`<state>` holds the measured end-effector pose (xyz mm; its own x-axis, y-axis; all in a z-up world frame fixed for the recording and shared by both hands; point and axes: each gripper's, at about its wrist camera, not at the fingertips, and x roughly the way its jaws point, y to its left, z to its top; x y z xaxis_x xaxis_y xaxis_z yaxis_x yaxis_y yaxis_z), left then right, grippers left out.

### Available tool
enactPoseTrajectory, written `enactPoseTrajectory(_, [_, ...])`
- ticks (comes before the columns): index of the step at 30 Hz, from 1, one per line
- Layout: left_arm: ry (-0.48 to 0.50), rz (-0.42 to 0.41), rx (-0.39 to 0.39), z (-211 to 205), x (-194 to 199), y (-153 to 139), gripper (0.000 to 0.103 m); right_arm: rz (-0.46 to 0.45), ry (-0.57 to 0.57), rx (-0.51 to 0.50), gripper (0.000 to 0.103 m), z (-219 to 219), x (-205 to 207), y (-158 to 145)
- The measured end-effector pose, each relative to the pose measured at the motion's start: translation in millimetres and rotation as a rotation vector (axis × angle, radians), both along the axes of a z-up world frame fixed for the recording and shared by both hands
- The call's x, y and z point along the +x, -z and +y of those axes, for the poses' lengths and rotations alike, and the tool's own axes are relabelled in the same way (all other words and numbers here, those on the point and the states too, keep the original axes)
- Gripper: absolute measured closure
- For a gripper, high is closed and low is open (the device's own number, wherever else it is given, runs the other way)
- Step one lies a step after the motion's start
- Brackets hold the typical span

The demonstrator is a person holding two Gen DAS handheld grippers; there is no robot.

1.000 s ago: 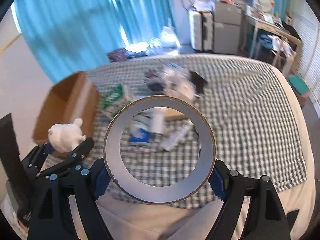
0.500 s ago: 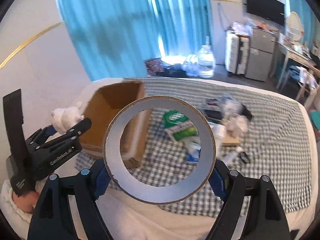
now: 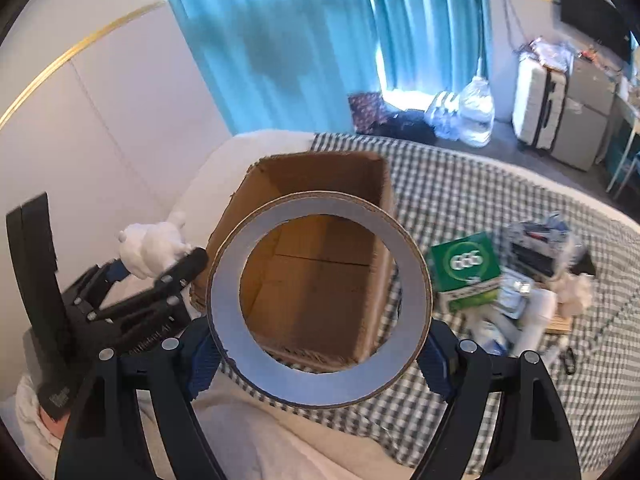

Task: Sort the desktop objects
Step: 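Carry the bear and tape roll in both tools over the cardboard box, then open the left tool over the box while the right tool drops the tape roll in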

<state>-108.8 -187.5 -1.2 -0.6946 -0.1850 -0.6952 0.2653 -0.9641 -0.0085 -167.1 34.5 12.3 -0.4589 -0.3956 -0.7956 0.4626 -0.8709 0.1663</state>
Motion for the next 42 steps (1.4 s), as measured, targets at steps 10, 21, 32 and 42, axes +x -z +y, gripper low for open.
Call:
enactPoseTrajectory(10, [0.011,-0.094,0.022,-13,-25,39,0.027,-0.107,0.001,-0.053,0.021,-36,-56,29])
enactPoseTrajectory(21, [0.004,-0.101,0.009,-7,-19,40,0.003,-0.126,0.004,-0.06,0.015,-41,-65,24])
enactPoseTrajectory(32, [-0.013,-0.074,0.006,-1,6,14,0.002,-0.063,0.01,-0.095,0.015,-24,-38,-17])
enactPoseTrajectory(42, [0.044,0.003,0.003,53,28,-27,0.0,0.052,0.104,-0.103,0.015,57,3,-55])
